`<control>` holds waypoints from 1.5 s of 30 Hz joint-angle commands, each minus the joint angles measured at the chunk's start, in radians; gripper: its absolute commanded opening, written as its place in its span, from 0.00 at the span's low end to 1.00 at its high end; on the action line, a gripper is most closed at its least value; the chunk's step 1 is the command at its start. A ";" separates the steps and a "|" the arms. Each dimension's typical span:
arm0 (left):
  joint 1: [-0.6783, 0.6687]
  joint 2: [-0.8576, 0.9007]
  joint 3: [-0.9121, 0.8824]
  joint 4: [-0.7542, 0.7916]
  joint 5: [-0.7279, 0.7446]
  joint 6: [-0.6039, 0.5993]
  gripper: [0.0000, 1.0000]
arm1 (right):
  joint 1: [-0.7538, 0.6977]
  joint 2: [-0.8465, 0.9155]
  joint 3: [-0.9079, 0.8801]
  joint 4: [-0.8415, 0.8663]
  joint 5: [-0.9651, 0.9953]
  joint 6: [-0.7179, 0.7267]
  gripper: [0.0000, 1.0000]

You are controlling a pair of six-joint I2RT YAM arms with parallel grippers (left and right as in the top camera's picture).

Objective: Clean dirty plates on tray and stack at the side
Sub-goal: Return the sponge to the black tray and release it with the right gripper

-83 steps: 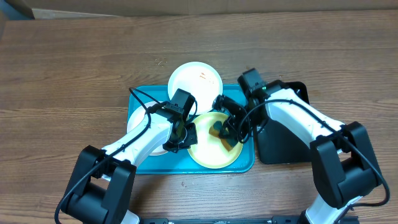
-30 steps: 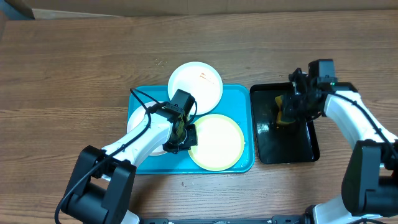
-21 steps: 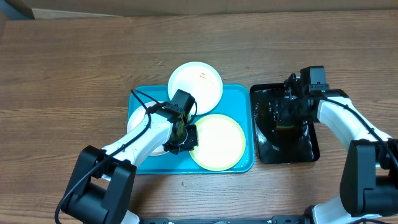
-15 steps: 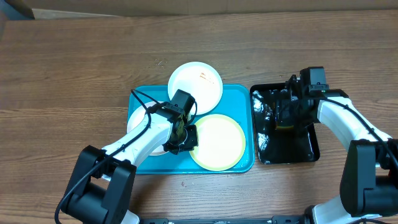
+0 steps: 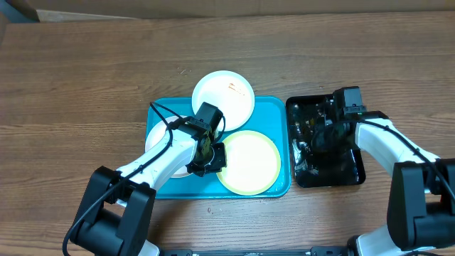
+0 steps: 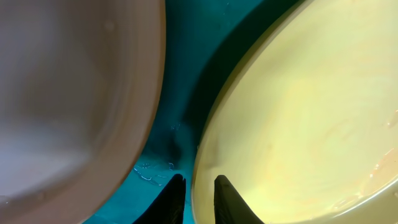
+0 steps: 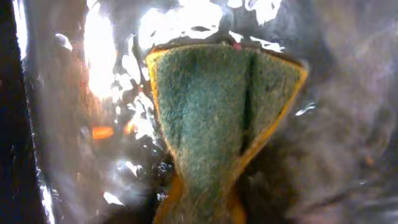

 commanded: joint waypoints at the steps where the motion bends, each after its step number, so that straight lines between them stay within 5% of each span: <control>1: 0.001 0.013 0.006 -0.003 0.013 0.012 0.19 | 0.002 -0.005 0.023 -0.045 0.004 0.021 0.84; 3: 0.001 0.013 0.006 -0.003 0.013 0.012 0.19 | 0.002 -0.005 0.022 -0.055 0.005 0.023 0.78; 4: 0.001 0.013 0.006 -0.003 0.013 0.012 0.19 | 0.002 -0.005 0.022 -0.051 0.005 0.023 0.66; 5: 0.001 0.013 0.006 -0.003 0.013 0.012 0.19 | 0.002 -0.005 0.022 -0.045 0.005 0.023 0.23; 6: 0.001 0.013 0.006 -0.003 0.013 0.012 0.19 | 0.002 -0.005 0.022 -0.038 0.005 0.023 0.04; 8: 0.001 0.013 0.006 -0.003 0.013 0.012 0.19 | 0.002 -0.005 0.022 -0.019 0.005 0.023 0.04; 9: 0.001 0.013 0.006 -0.003 0.013 0.012 0.19 | 0.002 -0.005 0.023 -0.008 0.005 0.023 0.23; 10: 0.001 0.013 0.006 -0.003 0.013 0.012 0.19 | 0.002 -0.005 0.025 0.003 0.005 0.023 0.63; 11: 0.001 0.013 0.006 -0.003 0.012 0.012 0.19 | 0.002 -0.005 0.029 0.012 0.005 0.023 0.70; 28: 0.001 0.013 0.006 0.005 0.011 0.013 0.20 | 0.001 0.006 -0.015 0.212 0.035 0.023 0.69; 31: 0.001 0.013 0.006 0.005 0.011 0.016 0.15 | 0.001 0.013 -0.022 0.239 0.042 0.023 0.32; 34: 0.001 0.013 0.006 0.005 0.011 0.017 0.13 | 0.001 0.013 -0.022 0.241 0.041 0.024 0.11; 35: 0.001 0.013 0.006 0.005 0.011 0.022 0.14 | 0.001 0.013 -0.022 0.242 0.038 0.024 0.14; 37: 0.001 0.013 0.006 0.005 0.010 0.024 0.18 | 0.001 0.011 -0.015 0.243 0.034 0.065 0.60; 41: 0.001 0.013 0.006 0.006 0.010 0.023 0.29 | 0.000 -0.001 0.053 0.204 -0.051 0.080 0.79; 45: 0.001 0.013 0.006 0.006 0.008 0.024 0.27 | -0.001 -0.014 0.159 0.110 -0.056 0.079 0.81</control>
